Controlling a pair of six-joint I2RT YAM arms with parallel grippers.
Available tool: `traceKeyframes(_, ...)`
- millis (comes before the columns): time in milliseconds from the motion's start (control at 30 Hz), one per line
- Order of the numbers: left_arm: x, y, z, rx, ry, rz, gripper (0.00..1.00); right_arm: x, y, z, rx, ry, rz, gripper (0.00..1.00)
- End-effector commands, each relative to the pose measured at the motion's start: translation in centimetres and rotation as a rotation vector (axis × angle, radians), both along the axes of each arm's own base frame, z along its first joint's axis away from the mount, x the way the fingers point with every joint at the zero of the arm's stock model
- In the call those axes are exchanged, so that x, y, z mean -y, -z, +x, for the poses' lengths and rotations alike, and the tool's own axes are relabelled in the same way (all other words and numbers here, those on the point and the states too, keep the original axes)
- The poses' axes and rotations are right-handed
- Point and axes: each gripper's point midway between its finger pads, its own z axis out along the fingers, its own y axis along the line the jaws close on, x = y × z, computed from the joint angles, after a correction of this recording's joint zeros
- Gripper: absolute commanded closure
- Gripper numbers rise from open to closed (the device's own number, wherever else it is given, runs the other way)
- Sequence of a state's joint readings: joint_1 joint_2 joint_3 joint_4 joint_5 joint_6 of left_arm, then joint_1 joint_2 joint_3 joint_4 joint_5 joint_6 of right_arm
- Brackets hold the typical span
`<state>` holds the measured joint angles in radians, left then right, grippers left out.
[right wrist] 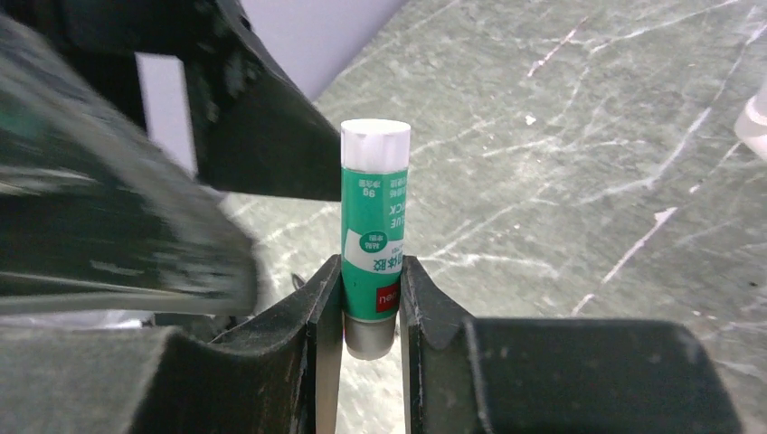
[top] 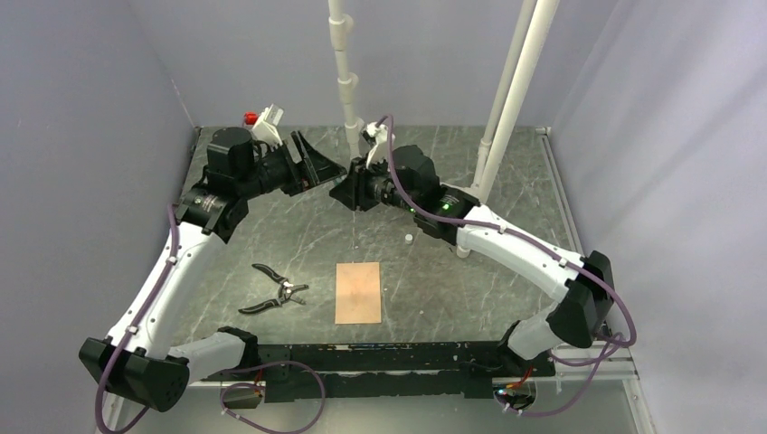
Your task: Place the letter into the envelope and seal it
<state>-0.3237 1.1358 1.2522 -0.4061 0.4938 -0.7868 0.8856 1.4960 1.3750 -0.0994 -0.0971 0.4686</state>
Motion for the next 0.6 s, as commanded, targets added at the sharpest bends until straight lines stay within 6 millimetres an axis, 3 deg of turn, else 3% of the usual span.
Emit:
traceKeyframes(0, 0.6, -2.6, -2.3, 0.027, 0.129, -0.008, 0.18, 1.6, -3.2, -1.6, 0.196, -0.136, 0.012, 0.97)
traceKeyframes(167, 1.7, -2.3, -3.7, 0.023, 0.247, -0.054, 0.16, 2.3, -3.8, -2.2, 0.241, -0.144, 0.033, 0.97)
traceKeyframes(300, 1.6, -2.8, -3.7, 0.116, 0.244, -0.074, 0.18, 1.5, -5.2, -2.7, 0.223, -0.156, 0.142, 0.97)
traceKeyframes(400, 1.7, -3.1, -3.7, 0.162, 0.248, -0.075, 0.29, 1.0, -6.0, -3.1, 0.196, -0.177, 0.210, 0.97)
traceKeyframes(500, 2.0, -3.5, -3.9, 0.193, 0.282, -0.098, 0.49, 0.9, -6.9, -3.5, 0.186, -0.186, 0.264, 0.98)
traceKeyframes(567, 2.2, -3.7, -4.2, 0.198, 0.304, -0.118, 0.56, 1.0, -7.5, -3.4, 0.180, -0.168, 0.293, 0.99)
